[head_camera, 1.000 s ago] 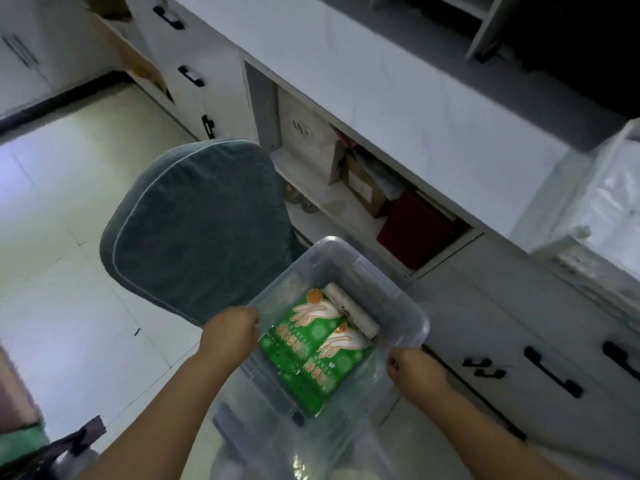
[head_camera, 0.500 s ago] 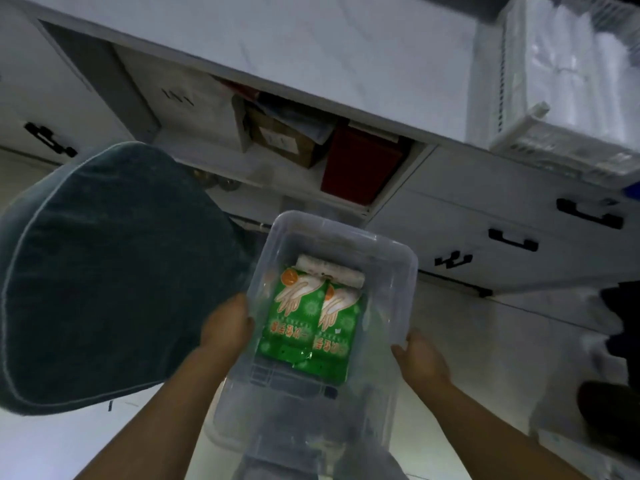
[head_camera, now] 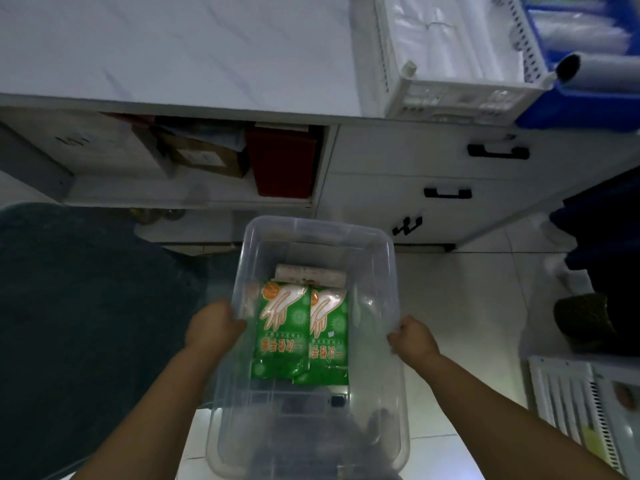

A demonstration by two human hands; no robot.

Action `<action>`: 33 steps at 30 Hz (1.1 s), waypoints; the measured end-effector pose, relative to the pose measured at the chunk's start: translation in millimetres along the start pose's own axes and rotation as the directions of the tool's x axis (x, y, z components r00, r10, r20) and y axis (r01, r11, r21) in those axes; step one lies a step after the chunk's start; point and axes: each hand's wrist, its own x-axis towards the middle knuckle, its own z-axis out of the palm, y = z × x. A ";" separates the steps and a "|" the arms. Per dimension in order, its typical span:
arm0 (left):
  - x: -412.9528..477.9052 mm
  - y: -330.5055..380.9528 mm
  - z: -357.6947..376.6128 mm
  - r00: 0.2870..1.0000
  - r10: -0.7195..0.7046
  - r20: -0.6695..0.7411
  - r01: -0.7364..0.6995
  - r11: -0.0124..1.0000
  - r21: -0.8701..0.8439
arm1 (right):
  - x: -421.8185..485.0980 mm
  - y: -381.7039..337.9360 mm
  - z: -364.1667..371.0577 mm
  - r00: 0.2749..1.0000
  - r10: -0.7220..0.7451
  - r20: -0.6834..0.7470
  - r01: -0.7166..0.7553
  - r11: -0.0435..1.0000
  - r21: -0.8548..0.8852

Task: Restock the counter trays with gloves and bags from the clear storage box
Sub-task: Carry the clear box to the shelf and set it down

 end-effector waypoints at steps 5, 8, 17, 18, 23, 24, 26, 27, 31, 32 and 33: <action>-17.8 72.3 19.9 0.991 0.129 0.024 -0.130 0.987 0.092 | -9.4 60.1 -53.8 0.997 0.067 -0.030 -0.065 0.996 0.065; -37.4 124.3 37.9 0.978 0.203 0.039 -0.206 0.967 0.150 | -15.2 105.2 -91.4 0.991 0.117 -0.058 -0.109 0.986 0.124; -110.8 317.7 106.6 0.931 0.363 0.027 -0.358 0.896 0.262 | 0.5 263.7 -219.2 0.981 0.134 -0.138 -0.077 0.931 0.358; -118.2 342.4 115.7 0.926 0.377 0.030 -0.370 0.887 0.275 | 1.9 282.1 -235.4 0.979 0.142 -0.148 -0.076 0.922 0.380; -154.0 456.8 155.1 0.881 0.471 0.042 -0.466 0.850 0.247 | 4.8 359.7 -314.7 0.939 0.201 -0.278 -0.070 0.905 0.419; -160.6 477.1 162.0 0.866 0.498 0.034 -0.492 0.840 0.230 | 5.9 371.9 -329.8 0.923 0.220 -0.317 -0.075 0.908 0.413; -169.7 515.0 172.4 0.841 0.541 0.019 -0.532 0.820 0.212 | 9.0 391.6 -356.7 0.881 0.252 -0.399 -0.077 0.911 0.406; -172.1 532.8 175.9 0.829 0.558 0.014 -0.549 0.810 0.207 | 11.1 399.3 -368.4 0.860 0.266 -0.436 -0.073 0.909 0.411; -172.5 603.5 183.4 0.762 0.647 0.002 -0.630 0.742 0.230 | 23.1 421.9 -410.5 0.774 0.324 -0.544 -0.034 0.879 0.476; -171.0 621.6 184.9 0.747 0.664 0.003 -0.647 0.726 0.233 | 27.6 427.0 -421.7 0.754 0.339 -0.563 -0.031 0.874 0.484; -168.9 639.5 186.4 0.735 0.678 0.008 -0.660 0.714 0.234 | 32.8 431.5 -433.4 0.739 0.349 -0.577 -0.029 0.871 0.490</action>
